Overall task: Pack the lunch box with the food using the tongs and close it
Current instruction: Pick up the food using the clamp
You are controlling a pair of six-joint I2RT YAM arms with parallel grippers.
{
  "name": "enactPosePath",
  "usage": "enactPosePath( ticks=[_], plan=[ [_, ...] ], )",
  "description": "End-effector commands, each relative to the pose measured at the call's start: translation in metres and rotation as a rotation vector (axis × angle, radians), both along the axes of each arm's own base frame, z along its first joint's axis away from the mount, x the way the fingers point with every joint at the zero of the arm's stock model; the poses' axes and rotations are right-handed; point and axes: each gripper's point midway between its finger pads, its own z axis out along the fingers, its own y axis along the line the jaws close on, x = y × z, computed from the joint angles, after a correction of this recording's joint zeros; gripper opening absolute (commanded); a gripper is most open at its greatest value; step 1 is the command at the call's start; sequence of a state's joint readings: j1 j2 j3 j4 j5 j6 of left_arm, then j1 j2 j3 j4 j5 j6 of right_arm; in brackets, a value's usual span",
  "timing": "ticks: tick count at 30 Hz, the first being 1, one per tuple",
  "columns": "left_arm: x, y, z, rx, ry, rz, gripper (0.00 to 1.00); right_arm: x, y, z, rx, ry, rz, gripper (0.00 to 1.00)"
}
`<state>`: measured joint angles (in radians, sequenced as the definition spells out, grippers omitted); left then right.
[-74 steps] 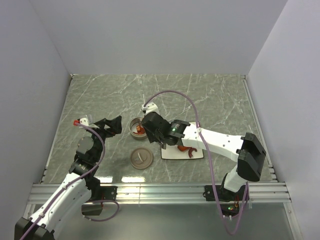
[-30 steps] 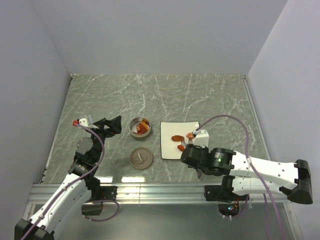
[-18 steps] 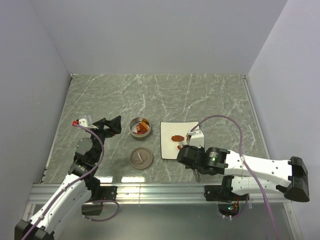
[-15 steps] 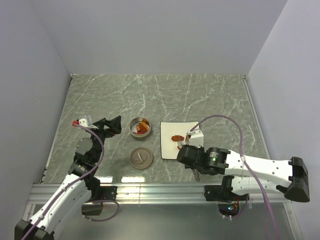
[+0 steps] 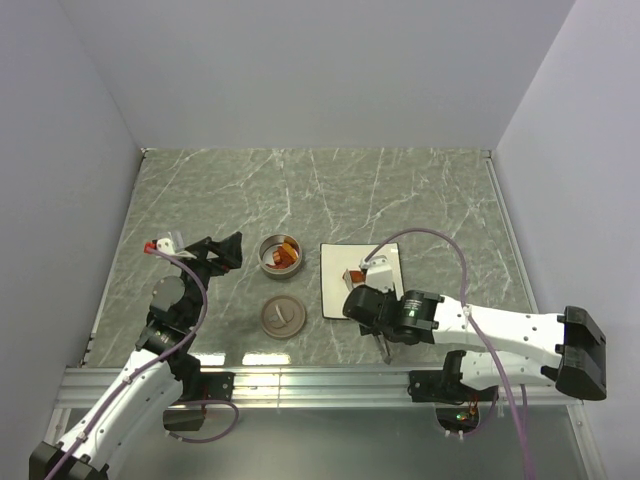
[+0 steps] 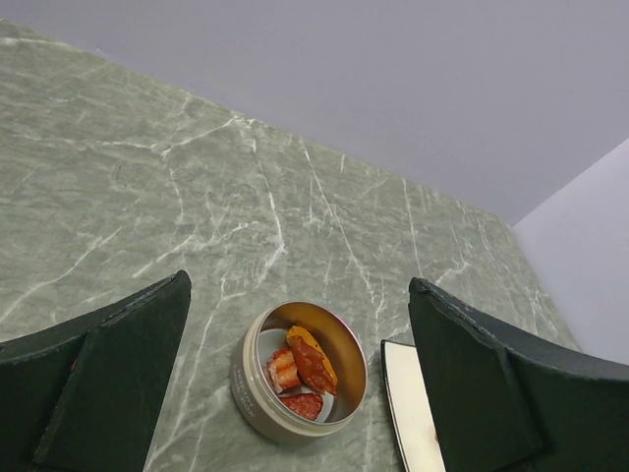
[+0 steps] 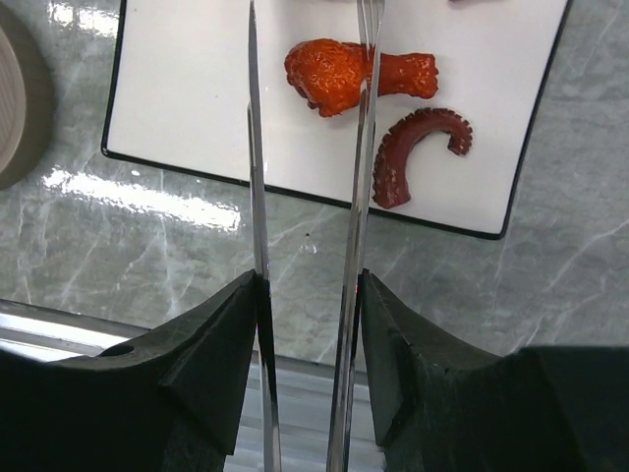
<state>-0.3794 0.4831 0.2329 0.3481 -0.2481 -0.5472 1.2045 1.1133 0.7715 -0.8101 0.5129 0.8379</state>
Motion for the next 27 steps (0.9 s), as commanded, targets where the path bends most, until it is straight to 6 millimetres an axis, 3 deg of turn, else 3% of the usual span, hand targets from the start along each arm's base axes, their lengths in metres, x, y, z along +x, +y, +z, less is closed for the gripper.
enactPosePath(
  ticks=[1, 15, 23, 27],
  plan=[
    [-0.002, -0.003, 0.003, -0.023, -0.017, -0.016, 1.00, 0.011, 0.021, 0.012, 0.064, -0.028, 0.026, 0.52],
    [-0.002, -0.003, 0.002, -0.023, -0.016, -0.016, 0.99, 0.035, 0.021, 0.003, 0.022, -0.022, 0.030, 0.52],
    [-0.002, -0.003, 0.002, -0.022, -0.014, -0.019, 1.00, 0.054, -0.005, 0.013, 0.019, -0.066, -0.051, 0.52],
    [-0.003, -0.003, 0.002, -0.024, -0.015, -0.018, 0.99, 0.052, -0.017, 0.019, 0.018, -0.084, -0.091, 0.52]
  ],
)
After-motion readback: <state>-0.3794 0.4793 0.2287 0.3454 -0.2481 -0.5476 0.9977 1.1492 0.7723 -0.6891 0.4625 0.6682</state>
